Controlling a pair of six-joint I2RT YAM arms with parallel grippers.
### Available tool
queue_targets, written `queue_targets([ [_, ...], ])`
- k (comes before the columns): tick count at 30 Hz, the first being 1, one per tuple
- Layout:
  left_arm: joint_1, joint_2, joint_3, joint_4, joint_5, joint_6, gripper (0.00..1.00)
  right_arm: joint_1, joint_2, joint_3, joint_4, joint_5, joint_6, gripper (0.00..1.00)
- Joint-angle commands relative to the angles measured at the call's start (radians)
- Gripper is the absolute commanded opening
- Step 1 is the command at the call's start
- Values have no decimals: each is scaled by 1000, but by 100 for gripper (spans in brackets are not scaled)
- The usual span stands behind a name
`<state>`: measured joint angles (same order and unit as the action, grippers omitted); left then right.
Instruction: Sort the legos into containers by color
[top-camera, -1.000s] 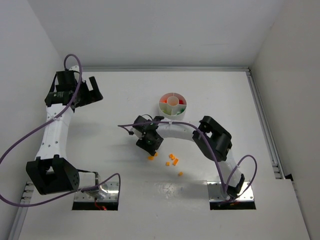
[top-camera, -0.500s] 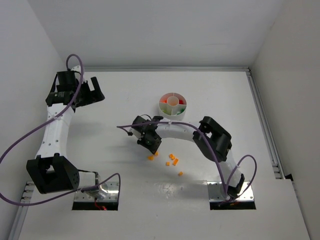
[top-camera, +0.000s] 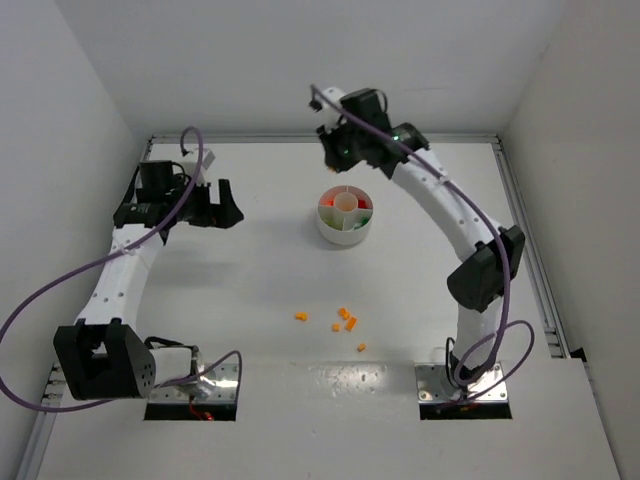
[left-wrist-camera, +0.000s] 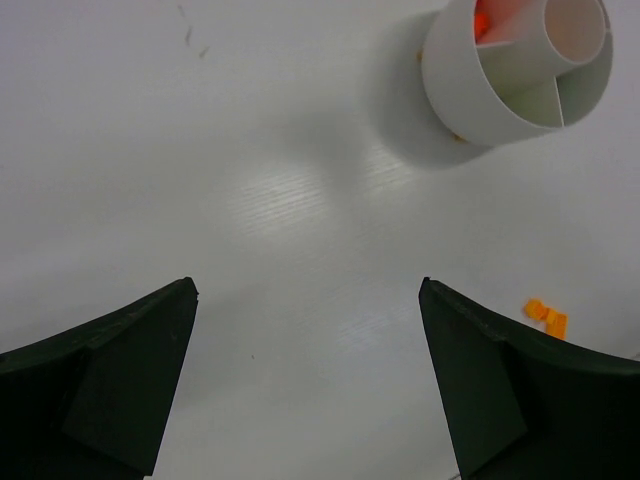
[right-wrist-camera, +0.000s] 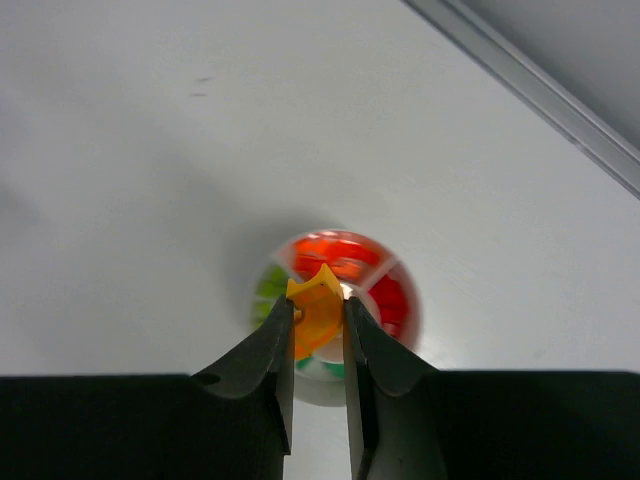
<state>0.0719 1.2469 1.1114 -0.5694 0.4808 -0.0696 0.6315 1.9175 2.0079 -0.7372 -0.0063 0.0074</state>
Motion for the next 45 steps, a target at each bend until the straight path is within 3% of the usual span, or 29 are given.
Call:
queue_targets([
  [1,-69,-56,-45,75,59,100,99,-131,44,15,-36,13,-15,1],
  [5,-202,-66,-77,75,48,185,99,-208,90,35,-36,-58,-15,1],
  [13,-420,-66,-142,66,-70,292,99,-220,146,46,-65,-193,3,1],
  [19,-486,-78,-185,19,-116,378,99,-220,184,46,-100,-228,22,1],
  [26,-547,-78,-194,9,-183,430,99,-211,163,-93,-79,-196,22,5],
  [30,-566,-78,-194,9,-183,442,99,-211,153,-149,-31,-176,22,22],
  [31,-580,-78,-194,9,-174,442,99,-211,153,-149,-31,-167,22,34],
  [34,-606,-78,-205,9,-162,452,99,-202,153,-149,-21,-167,22,49],
  [37,-639,-87,-231,-1,-134,464,99,-202,153,-129,-2,-158,22,57],
  [42,-711,-87,-266,-10,-125,499,99,-213,123,-81,-2,-184,40,58],
  [45,-782,-60,-289,-10,-125,524,91,-223,68,-38,9,-178,49,58],
])
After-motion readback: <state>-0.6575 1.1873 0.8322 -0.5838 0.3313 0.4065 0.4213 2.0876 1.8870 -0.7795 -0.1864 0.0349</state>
